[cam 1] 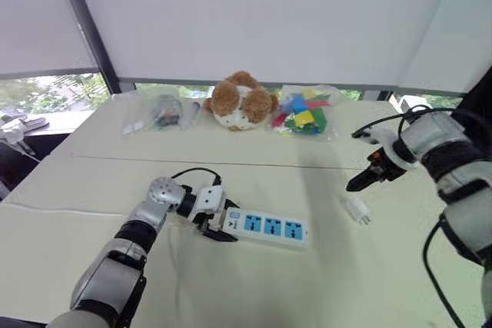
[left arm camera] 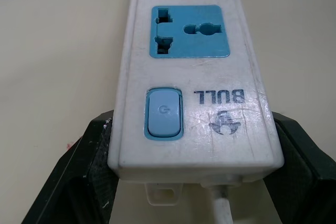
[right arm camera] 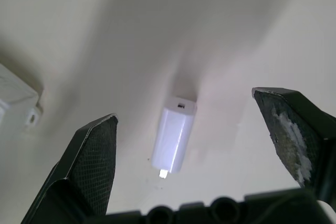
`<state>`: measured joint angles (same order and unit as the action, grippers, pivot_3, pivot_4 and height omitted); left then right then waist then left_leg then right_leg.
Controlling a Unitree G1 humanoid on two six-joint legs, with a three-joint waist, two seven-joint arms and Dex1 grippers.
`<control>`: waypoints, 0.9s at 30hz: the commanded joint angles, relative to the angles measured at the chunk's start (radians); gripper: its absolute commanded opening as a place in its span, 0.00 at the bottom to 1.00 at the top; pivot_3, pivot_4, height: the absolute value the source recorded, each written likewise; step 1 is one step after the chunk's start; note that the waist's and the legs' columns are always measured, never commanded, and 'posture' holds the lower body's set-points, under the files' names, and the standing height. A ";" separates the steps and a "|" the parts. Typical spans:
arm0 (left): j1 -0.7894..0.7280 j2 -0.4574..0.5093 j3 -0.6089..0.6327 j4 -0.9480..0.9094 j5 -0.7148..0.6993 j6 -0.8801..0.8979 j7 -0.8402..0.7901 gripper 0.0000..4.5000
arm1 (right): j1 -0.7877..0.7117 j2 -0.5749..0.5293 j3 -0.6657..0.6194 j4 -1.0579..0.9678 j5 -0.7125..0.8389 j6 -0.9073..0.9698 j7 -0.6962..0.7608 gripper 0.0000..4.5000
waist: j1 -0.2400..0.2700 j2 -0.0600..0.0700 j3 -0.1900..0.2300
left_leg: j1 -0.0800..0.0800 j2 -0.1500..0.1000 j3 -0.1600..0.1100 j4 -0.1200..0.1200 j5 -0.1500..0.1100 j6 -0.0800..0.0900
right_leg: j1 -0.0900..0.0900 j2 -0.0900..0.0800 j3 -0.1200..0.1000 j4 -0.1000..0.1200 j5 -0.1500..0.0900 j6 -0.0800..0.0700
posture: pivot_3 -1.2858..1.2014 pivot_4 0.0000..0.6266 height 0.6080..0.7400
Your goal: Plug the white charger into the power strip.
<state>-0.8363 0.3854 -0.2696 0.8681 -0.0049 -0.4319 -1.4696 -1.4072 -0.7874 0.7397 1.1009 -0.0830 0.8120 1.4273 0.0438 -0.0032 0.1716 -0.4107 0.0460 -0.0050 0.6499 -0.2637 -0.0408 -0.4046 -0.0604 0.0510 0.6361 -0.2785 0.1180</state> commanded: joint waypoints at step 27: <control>0.210 -0.066 -0.070 -0.196 0.049 0.108 0.158 0.68 | 0.056 0.193 -0.203 0.260 -0.283 -0.059 -0.134 1.00 | -0.004 0.018 -0.011 | 0.004 -0.003 -0.001 0.004 0.002 -0.003 | 0.008 -0.002 0.000 0.000 0.001 0.002 | 0.52 0.24 0.99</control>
<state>-0.6733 0.3568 -0.2563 0.6549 -0.0066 -0.3339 -1.3038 -1.3557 -0.6023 0.5467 1.3594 -0.3506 0.7524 1.2948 0.0396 0.0150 0.1611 -0.4064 0.0427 -0.0063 0.6538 -0.2617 -0.0438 -0.3958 -0.0624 0.0515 0.6362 -0.2777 0.1197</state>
